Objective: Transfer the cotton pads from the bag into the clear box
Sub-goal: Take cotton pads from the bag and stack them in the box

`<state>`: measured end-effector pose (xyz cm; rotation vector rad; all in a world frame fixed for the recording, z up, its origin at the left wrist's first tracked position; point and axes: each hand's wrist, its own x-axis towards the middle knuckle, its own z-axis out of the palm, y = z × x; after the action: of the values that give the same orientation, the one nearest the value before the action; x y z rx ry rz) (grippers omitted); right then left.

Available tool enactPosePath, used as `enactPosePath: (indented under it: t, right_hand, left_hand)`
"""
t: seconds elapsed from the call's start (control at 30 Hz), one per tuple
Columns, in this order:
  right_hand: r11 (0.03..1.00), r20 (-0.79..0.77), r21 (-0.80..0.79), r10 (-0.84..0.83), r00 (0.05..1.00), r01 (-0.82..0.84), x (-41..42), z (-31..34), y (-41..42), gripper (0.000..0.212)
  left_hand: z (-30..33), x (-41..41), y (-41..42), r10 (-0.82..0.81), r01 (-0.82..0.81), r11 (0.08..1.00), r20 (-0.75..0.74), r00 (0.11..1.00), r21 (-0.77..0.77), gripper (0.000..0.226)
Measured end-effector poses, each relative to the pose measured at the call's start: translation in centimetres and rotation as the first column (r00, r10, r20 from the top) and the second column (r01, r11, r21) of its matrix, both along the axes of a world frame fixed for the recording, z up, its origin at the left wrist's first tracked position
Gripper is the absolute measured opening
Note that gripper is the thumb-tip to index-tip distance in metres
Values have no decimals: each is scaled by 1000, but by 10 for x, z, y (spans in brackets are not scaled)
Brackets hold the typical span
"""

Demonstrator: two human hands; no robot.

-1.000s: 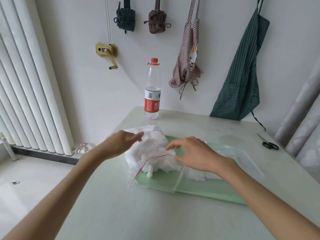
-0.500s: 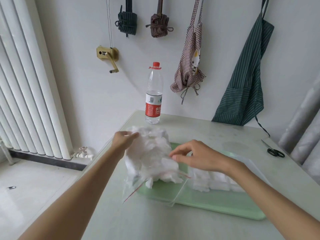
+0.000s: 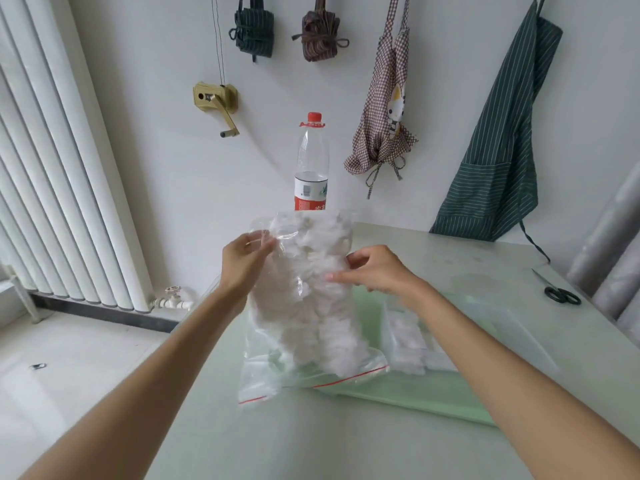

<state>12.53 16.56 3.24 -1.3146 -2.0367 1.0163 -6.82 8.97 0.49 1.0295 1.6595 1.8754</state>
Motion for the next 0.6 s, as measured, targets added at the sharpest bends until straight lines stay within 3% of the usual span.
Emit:
enactPosePath:
  t: [0.1,0.2,0.23,0.33,0.4,0.53,0.6]
  right_hand:
    - [993,-128,-95,-75,989,63,1,-2,5,50]
    - [991,-157,-64,-130,979,121,-6,-6,10,21]
    - [980,-185,-53,-197,963,191,-11,-7,11,23]
    - [943,-223,-141,-326,919,300,-19,-9,16,55]
    - [954,-227,-174,-280,933,244,-21,-9,18,49]
    - [952,-374,-95,-305,876,291,-17,-3,19,27]
    - [977,-326,-61,-213,921,204,-17,-1,20,23]
  left_hand:
    - [-3,-3,0,-84,86,996,76,994,-25,7]
    - [-5,1,1,-99,102,995,97,990,-20,8]
    - [-5,2,1,-115,117,993,108,988,-7,8]
    - [-4,3,-2,-159,157,987,132,978,27,7]
    - [-6,0,-4,-143,140,990,116,983,32,10]
    - [-4,-6,-2,-105,105,992,1,994,-66,18]
    - [-1,-8,-1,-96,95,992,-3,995,-84,10]
